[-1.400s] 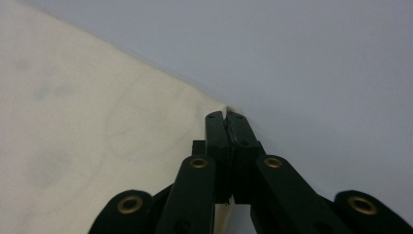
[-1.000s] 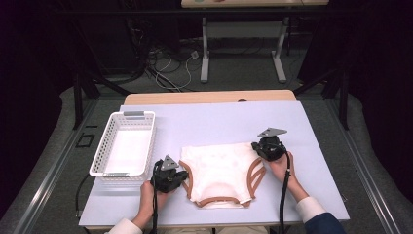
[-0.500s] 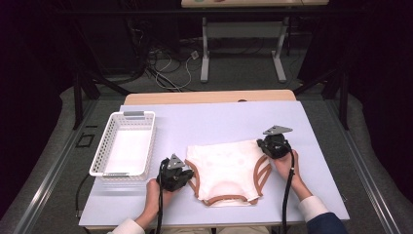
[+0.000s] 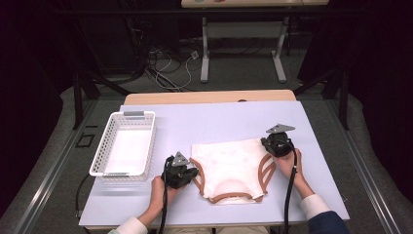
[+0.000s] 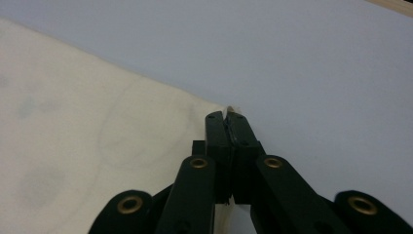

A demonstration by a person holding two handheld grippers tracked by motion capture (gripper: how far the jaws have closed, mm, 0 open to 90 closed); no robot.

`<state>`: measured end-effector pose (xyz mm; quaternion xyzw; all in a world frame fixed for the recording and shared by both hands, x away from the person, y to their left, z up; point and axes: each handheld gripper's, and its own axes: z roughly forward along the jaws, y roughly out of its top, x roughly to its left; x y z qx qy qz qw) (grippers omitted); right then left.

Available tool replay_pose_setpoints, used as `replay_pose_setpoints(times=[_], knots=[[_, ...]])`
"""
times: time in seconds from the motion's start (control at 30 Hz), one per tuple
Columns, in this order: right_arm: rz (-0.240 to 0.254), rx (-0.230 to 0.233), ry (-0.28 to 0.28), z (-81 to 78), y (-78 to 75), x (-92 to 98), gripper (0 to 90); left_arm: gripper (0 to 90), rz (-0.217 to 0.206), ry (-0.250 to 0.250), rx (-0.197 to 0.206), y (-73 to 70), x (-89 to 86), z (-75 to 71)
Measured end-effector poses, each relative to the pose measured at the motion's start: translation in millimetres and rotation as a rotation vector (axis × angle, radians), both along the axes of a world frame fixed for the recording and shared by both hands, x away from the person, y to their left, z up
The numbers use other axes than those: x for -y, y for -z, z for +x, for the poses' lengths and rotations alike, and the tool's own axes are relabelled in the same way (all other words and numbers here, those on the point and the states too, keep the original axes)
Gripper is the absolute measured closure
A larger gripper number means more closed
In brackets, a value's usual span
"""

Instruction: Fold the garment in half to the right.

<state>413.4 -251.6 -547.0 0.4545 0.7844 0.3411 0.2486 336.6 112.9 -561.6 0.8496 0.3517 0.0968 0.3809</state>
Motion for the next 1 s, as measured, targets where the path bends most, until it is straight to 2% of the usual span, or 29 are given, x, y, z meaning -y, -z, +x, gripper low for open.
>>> replay_pose_setpoints(times=[0.03,0.33,0.4,0.6,1.0], knots=[[-0.007,0.004,-0.001,0.5,0.2,1.0,89.2,84.8,0.010,0.010,0.003,-0.5,0.6,0.6],[-0.033,0.002,0.041,4.1,0.5,7.5,89.2,84.7,-0.001,0.021,0.008,0.1,13.4,7.5],[-0.030,0.001,0.052,5.0,-0.5,11.2,89.1,84.7,-0.001,0.025,-0.002,-0.2,15.0,7.8],[-0.013,0.004,0.090,7.2,-5.8,21.9,89.1,84.8,-0.011,0.031,0.019,0.3,26.2,10.8],[-0.036,-0.019,0.132,13.3,0.2,29.8,88.7,84.4,-0.020,0.046,0.011,1.3,34.5,16.3]])
